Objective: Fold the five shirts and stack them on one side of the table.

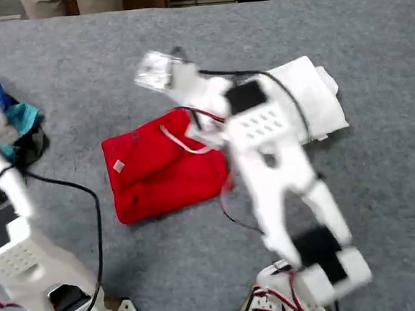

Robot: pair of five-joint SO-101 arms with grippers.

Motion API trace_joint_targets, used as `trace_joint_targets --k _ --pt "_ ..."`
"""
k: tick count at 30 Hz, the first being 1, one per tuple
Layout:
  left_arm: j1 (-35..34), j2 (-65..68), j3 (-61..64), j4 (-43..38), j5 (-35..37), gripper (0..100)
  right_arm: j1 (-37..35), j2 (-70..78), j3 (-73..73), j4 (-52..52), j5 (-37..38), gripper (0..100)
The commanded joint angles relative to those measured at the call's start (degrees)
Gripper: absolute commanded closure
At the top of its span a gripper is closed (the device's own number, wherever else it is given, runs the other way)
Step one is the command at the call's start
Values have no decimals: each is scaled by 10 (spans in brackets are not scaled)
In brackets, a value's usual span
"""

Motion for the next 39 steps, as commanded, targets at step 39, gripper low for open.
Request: trace_joint_targets --k 39 --pt "-51 -266 699 -428 -69 878 -103 512 -647 212 -78 814"
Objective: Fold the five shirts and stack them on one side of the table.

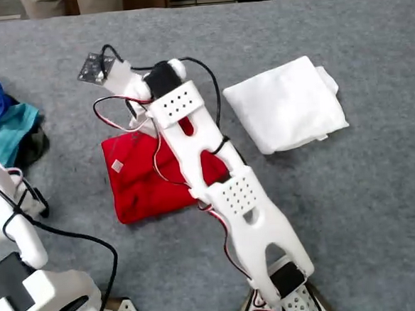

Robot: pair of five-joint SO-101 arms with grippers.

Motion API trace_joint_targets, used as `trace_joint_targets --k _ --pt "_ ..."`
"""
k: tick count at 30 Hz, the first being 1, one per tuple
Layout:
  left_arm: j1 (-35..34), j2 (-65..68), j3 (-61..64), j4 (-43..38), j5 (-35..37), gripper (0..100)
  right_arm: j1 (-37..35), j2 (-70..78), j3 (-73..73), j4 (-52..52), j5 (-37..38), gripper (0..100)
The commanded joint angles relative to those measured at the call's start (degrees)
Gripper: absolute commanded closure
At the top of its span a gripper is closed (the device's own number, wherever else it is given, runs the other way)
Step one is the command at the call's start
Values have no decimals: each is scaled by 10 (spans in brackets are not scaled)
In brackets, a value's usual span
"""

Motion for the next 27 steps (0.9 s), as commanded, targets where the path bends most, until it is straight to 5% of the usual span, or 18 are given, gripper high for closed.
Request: trace_joint_targets --k 1,14,20,27 --pt "8 -22 68 -84 -3 878 -11 -90 108 0 -7 814" --pt "7 -54 105 -108 -5 878 -8 -33 191 -79 -18 818" --pt "7 -54 105 -108 -5 878 -8 -44 150 -43 -18 998" --pt "4 -54 105 -108 -5 878 -7 -48 79 15 -15 997"
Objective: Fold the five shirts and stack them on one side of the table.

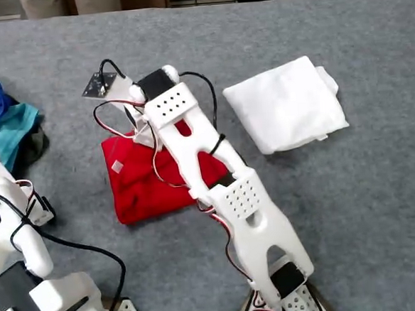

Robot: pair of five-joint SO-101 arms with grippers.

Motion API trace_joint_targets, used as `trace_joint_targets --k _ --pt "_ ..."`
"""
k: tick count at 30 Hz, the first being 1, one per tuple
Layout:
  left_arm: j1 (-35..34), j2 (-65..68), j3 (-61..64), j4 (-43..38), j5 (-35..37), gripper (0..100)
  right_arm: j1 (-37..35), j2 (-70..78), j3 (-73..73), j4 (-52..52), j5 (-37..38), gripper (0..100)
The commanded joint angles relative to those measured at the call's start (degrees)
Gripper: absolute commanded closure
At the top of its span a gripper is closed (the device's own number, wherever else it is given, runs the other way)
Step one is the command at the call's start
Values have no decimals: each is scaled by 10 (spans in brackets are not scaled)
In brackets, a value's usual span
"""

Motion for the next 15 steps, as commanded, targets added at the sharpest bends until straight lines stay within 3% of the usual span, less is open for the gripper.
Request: trace_joint_targets --k 1,6,15 --pt "4 -15 0 -5 -4 878 0 -24 -36 19 -3 997" --pt "3 -15 0 -5 -5 878 5 -68 15 19 -4 997" --pt "3 -15 0 -5 -5 878 5 -252 245 17 1 997"
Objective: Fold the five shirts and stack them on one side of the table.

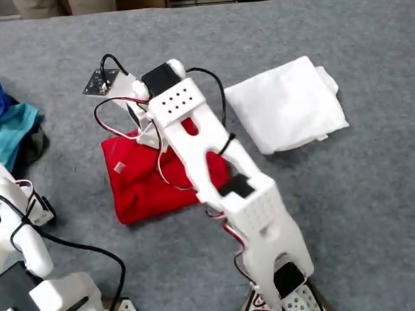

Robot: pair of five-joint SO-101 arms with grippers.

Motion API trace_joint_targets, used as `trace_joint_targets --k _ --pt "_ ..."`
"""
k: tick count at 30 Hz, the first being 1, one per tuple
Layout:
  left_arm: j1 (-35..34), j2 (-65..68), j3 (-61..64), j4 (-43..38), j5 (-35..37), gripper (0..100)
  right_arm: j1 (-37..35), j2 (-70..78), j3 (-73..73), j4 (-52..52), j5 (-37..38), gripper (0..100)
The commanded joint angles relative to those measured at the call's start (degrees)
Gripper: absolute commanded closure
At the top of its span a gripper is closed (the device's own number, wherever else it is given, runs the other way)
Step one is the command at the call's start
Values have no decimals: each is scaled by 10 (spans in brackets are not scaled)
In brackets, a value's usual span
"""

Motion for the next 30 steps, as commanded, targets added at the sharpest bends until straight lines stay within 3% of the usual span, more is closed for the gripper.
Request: trace_joint_targets --k 1,11,19,21,25,30 --pt "3 -15 0 -5 -5 878 5 -103 90 10 1 997" --pt "3 -15 0 -5 -5 878 7 -286 411 -127 57 997" --pt "3 -15 0 -5 -5 878 115 -373 683 -387 100 990" --pt "4 -15 0 -5 -5 878 133 -377 718 -427 100 942" --pt "4 -15 0 -5 -5 878 131 -380 728 -416 100 797" --pt "4 -15 0 -5 -5 878 82 -433 701 -357 118 830"
